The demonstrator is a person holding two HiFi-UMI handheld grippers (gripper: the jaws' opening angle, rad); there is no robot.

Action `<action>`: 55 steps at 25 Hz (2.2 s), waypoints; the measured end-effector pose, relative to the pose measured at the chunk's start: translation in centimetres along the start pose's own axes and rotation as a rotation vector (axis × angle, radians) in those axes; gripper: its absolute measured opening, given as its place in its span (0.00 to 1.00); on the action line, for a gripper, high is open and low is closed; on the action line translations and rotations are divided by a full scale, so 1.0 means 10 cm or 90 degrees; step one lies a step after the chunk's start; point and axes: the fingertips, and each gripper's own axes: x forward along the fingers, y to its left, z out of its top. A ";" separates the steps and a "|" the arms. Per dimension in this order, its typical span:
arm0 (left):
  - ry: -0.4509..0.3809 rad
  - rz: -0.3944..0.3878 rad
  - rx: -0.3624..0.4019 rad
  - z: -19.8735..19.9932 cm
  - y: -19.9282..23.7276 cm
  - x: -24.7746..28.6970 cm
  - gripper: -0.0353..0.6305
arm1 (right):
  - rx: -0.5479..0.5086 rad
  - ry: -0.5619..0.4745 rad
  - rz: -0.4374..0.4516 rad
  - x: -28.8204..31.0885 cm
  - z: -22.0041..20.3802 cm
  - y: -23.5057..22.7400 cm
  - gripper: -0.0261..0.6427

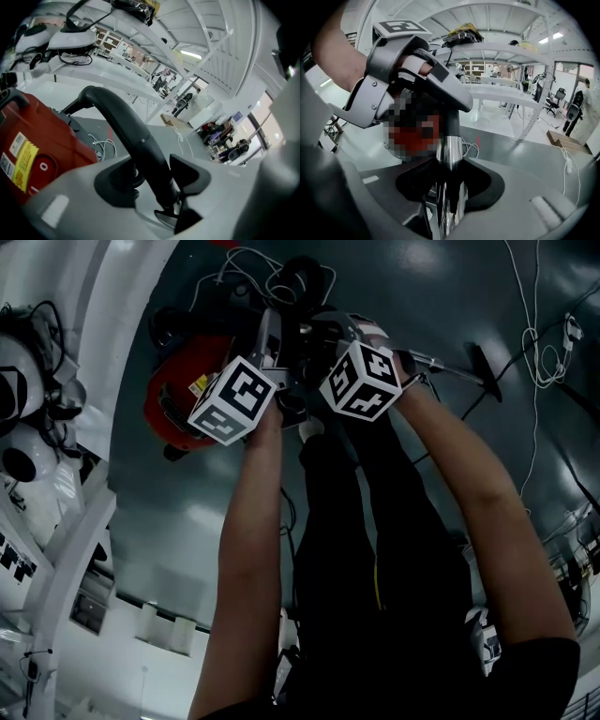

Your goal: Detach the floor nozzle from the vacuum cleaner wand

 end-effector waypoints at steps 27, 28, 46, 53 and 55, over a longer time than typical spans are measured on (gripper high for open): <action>-0.048 0.056 -0.110 0.66 0.49 -0.21 0.28 | -0.012 0.066 0.039 0.05 -0.29 0.09 0.29; -0.054 0.061 -0.106 0.81 0.59 -0.25 0.28 | -0.010 0.074 0.037 0.03 -0.38 0.08 0.29; 0.079 0.020 -0.047 -0.17 0.22 -0.12 0.28 | 0.008 0.116 0.032 0.25 -0.53 -0.03 0.29; 0.138 0.047 -0.013 -0.60 0.14 -0.01 0.28 | 0.003 0.125 0.041 0.34 -0.56 0.03 0.29; 0.158 0.052 -0.011 -0.69 0.15 0.02 0.28 | 0.004 0.133 0.042 0.38 -0.57 0.02 0.29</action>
